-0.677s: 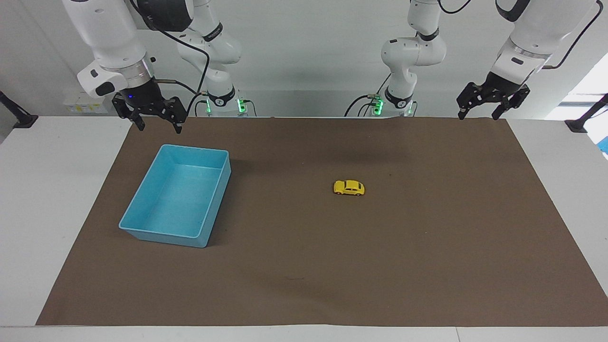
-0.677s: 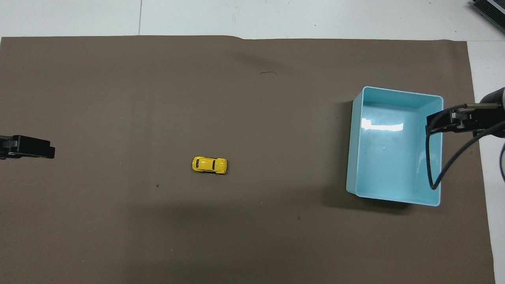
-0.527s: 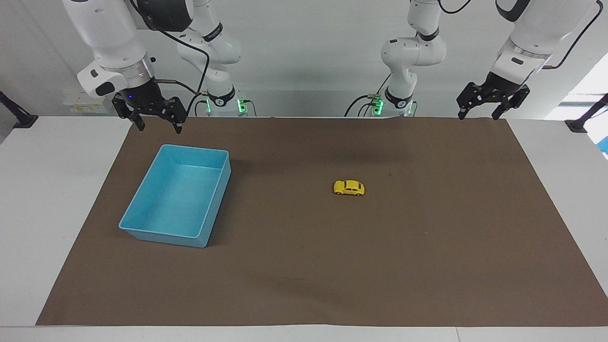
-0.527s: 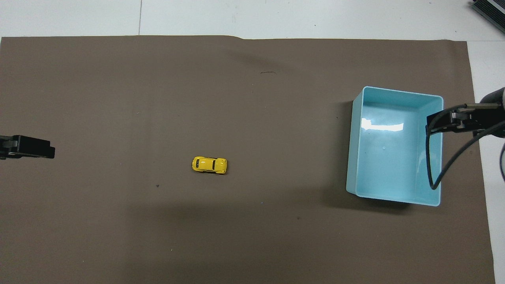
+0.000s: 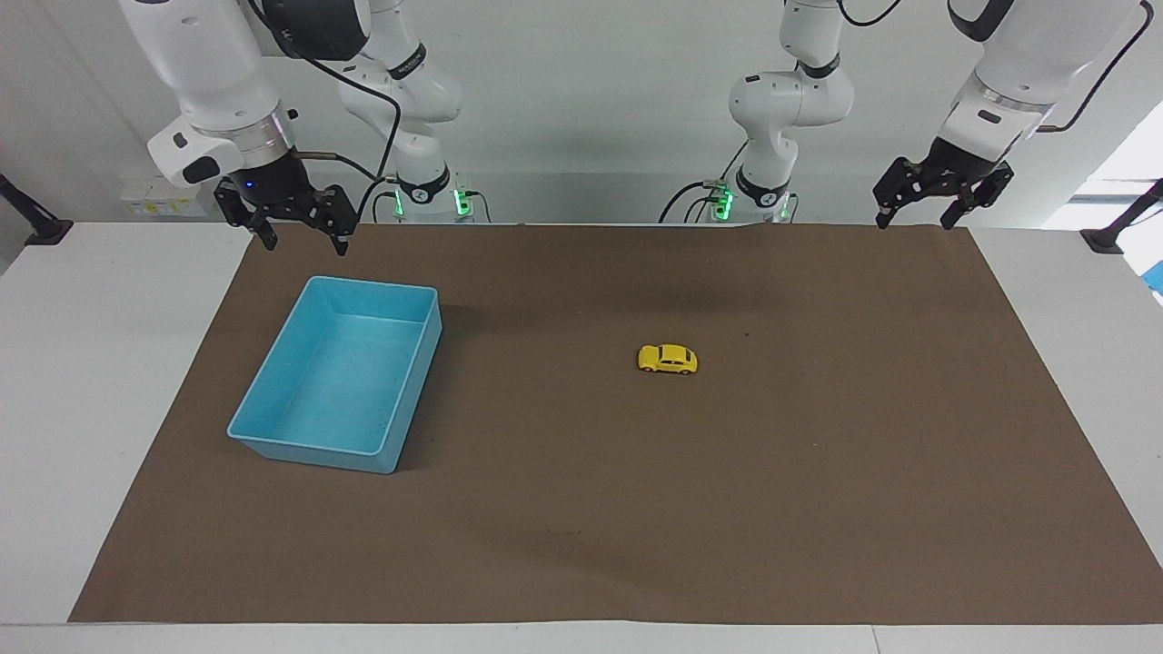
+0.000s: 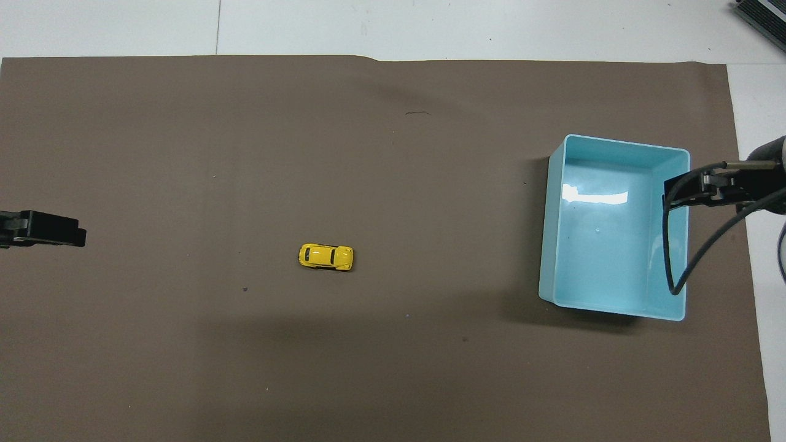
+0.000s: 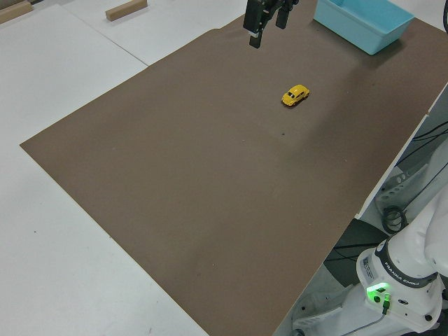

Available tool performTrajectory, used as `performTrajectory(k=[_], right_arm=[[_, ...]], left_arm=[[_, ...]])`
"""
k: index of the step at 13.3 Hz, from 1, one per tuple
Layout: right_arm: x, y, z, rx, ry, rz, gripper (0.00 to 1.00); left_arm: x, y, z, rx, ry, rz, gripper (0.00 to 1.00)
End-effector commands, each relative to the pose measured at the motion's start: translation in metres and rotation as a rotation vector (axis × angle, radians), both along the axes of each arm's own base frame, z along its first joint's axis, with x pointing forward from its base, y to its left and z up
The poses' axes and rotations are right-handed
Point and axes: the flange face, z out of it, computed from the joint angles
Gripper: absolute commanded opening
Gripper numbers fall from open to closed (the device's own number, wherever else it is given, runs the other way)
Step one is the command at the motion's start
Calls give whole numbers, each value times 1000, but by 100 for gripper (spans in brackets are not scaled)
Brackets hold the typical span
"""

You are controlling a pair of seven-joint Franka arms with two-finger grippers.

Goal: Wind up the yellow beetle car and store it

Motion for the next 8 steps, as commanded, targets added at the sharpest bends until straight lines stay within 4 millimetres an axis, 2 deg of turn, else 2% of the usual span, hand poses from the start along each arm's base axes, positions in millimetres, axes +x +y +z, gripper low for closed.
performTrajectory(k=[1,8], right_arm=[[0,-2,1,23,-10,17,100],[0,-3,1,23,-10,16,100]], left_arm=[[-6,0,2,-16,3,12,100],[-6,-4,2,-17,3,7,100]])
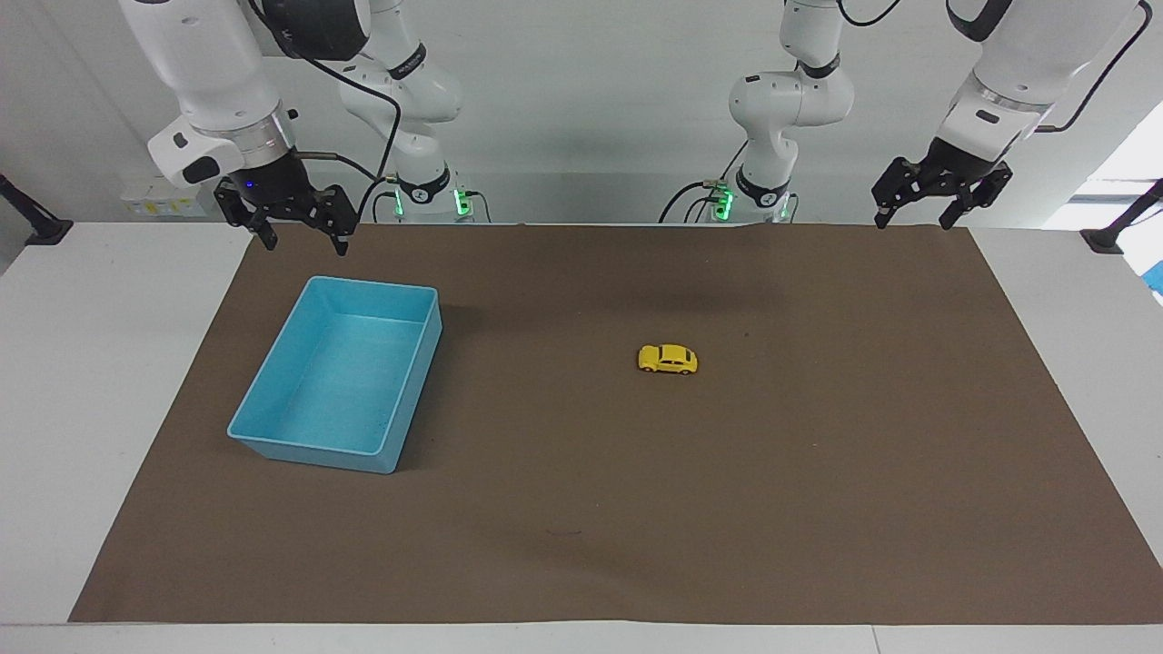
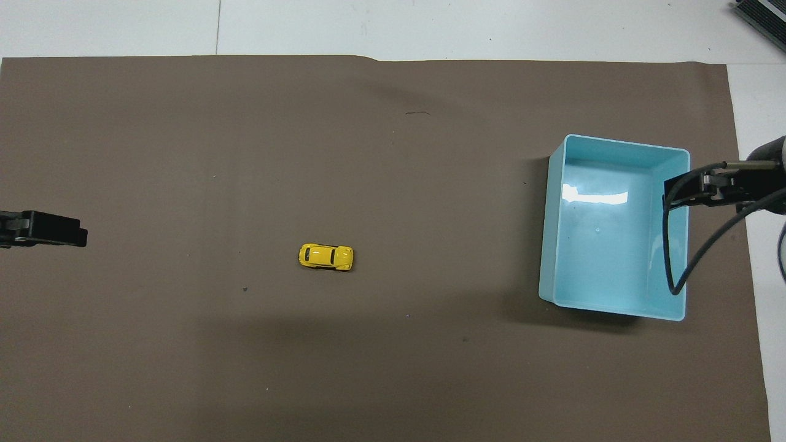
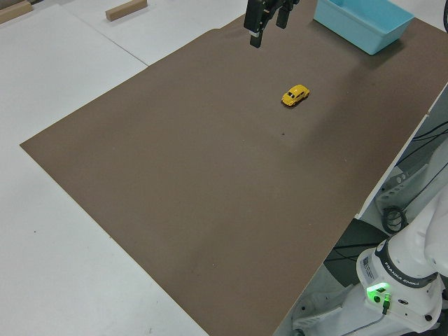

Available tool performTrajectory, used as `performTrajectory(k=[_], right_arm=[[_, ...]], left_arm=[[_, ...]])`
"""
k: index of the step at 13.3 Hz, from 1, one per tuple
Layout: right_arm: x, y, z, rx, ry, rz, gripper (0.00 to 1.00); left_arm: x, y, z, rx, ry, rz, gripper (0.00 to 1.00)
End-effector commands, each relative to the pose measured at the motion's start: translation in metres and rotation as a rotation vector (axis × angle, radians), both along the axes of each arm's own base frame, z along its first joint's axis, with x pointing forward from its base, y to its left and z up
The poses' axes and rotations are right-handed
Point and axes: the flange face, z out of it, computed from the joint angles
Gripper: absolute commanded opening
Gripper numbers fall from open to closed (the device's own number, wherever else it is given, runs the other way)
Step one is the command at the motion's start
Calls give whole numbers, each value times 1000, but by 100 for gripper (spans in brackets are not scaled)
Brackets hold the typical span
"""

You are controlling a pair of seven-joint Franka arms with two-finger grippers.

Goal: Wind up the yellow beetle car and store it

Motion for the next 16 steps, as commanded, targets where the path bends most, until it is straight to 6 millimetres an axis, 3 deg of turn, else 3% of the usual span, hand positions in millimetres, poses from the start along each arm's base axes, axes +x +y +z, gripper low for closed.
performTrajectory(k=[1,7,16], right_arm=[[0,-3,1,23,-10,16,100],[0,-3,1,23,-12,16,100],[0,-3,1,23,-10,16,100]], left_arm=[[-6,-3,2,-15,3,12,100],[-7,-9,2,-15,10,55,100],[-13,-7,-1,-2,62,287,100]])
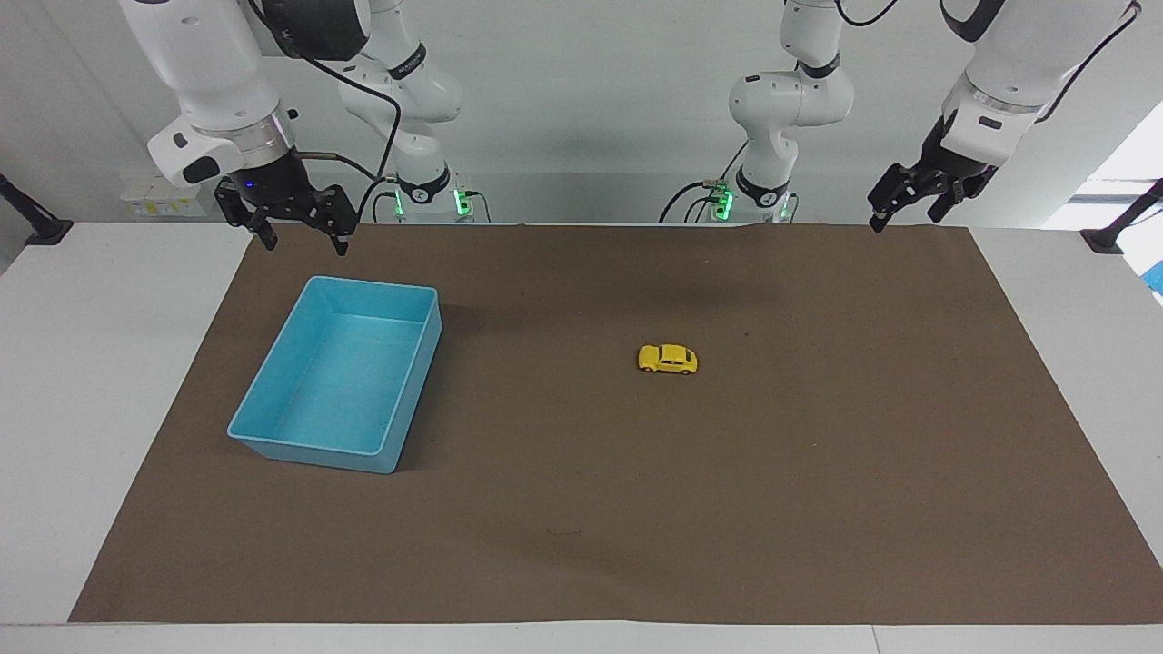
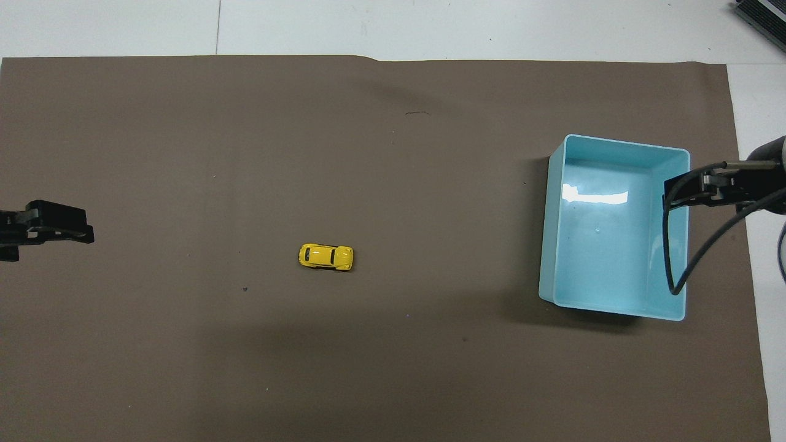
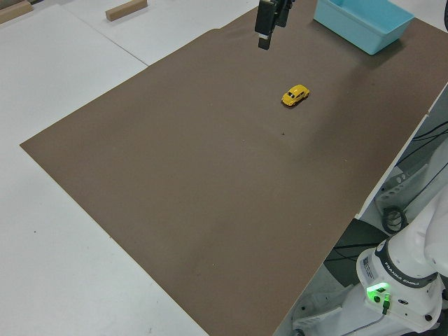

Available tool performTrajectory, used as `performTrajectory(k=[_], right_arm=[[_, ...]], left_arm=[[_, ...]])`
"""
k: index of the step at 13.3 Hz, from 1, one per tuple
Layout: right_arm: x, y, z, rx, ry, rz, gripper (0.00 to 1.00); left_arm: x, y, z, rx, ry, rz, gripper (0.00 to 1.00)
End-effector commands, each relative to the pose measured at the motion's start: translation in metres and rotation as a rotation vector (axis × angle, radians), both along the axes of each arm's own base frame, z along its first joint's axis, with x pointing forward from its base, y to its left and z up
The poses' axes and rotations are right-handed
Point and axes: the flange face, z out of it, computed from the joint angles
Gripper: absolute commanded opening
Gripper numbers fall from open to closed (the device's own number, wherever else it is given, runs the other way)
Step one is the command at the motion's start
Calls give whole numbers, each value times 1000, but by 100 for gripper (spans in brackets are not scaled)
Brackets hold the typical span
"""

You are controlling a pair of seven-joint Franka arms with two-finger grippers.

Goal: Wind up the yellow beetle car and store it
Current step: 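Reach the left gripper over the yellow toy car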

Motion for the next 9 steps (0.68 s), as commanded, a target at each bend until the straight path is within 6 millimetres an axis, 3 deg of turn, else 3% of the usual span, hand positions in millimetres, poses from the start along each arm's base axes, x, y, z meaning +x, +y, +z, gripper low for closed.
performTrajectory(k=[1,5,9], right_arm=[[0,-3,1,23,-10,16,100],[0,-3,1,23,-12,16,100],[0,-3,1,23,-12,16,100]], left_arm=[[-12,2,-1,-10,48,53,100],[-23,5,1,3,104,160,100],[-23,20,1,13,111,343,100]])
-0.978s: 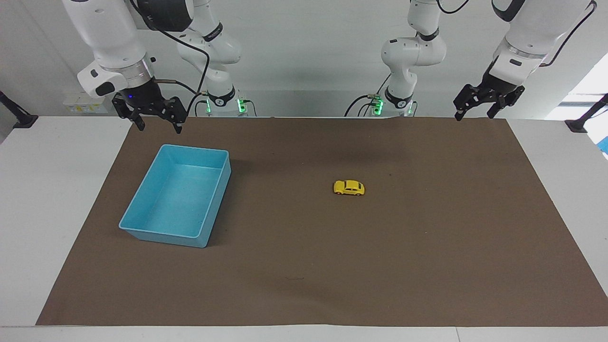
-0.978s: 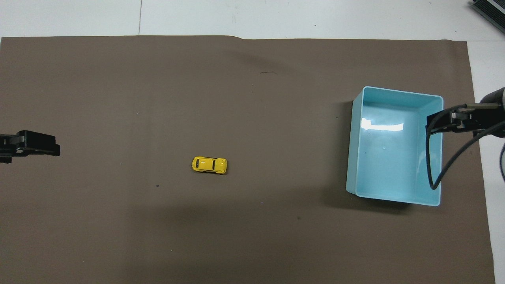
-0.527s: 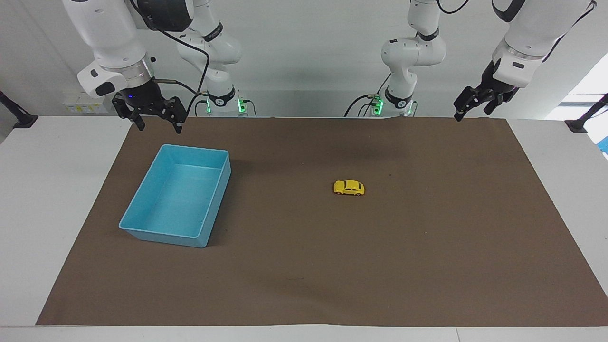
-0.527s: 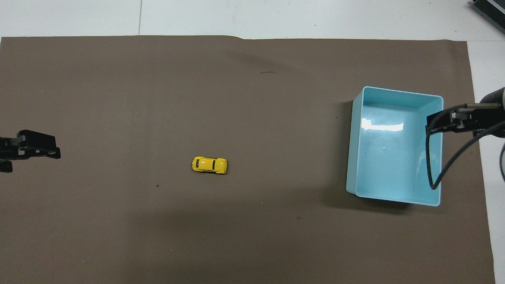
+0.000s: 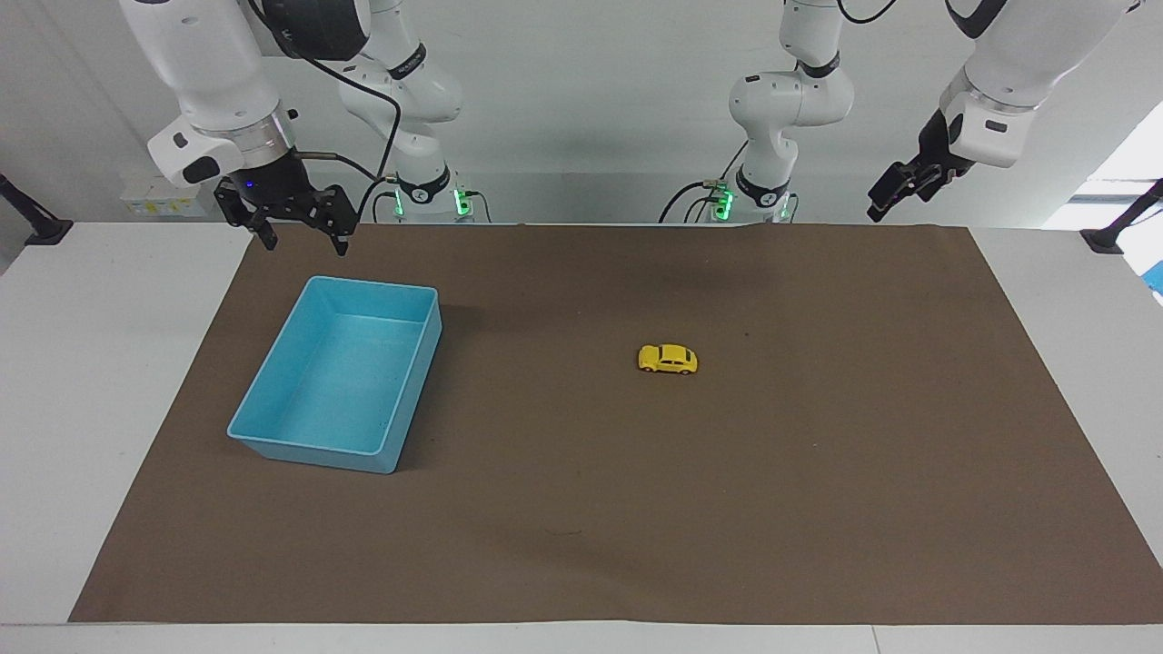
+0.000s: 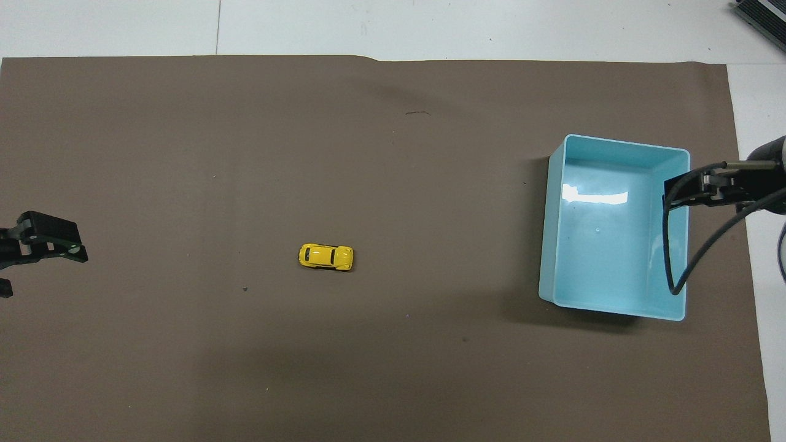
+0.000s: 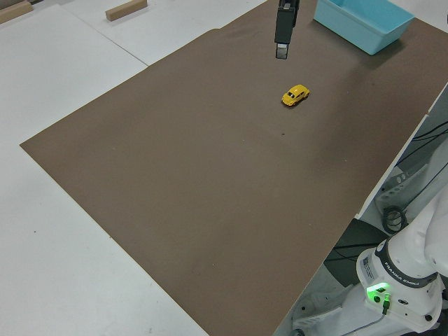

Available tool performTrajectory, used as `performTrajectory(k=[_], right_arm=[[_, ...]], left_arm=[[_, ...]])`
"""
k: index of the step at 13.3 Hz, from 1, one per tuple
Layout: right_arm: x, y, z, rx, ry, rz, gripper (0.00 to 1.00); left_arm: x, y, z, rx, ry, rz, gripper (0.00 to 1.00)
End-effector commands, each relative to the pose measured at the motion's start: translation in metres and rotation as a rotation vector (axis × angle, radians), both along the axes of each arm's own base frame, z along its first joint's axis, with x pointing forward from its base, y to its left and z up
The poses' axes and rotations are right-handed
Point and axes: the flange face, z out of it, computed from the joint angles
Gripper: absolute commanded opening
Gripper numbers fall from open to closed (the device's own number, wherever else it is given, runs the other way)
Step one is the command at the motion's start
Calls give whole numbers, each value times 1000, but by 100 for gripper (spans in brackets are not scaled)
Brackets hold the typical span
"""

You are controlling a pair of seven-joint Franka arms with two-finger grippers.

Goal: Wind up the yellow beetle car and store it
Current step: 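Reach the left gripper over the yellow toy car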

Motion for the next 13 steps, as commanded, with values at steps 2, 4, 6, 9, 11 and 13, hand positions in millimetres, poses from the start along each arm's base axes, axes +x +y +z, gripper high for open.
performTrajectory(k=[2,4,6,9,11,13], right_arm=[[0,-3,1,23,-10,16,100],[0,-3,1,23,-12,16,100],[0,-3,1,23,-12,16,100],[0,-3,1,23,-12,16,100],[0,-3,1,23,-12,16,100],[0,-3,1,23,-10,16,100]], left_arm=[[-6,16,3,18,5,260,100],[-6,14,2,42,12,442,100],[-5,12,3,62,13,598,100],[-5,11,1,76,12,714,100],[-7,7,-3,73,-8,751,100],[-1,-4,-13,79,-8,779,100]])
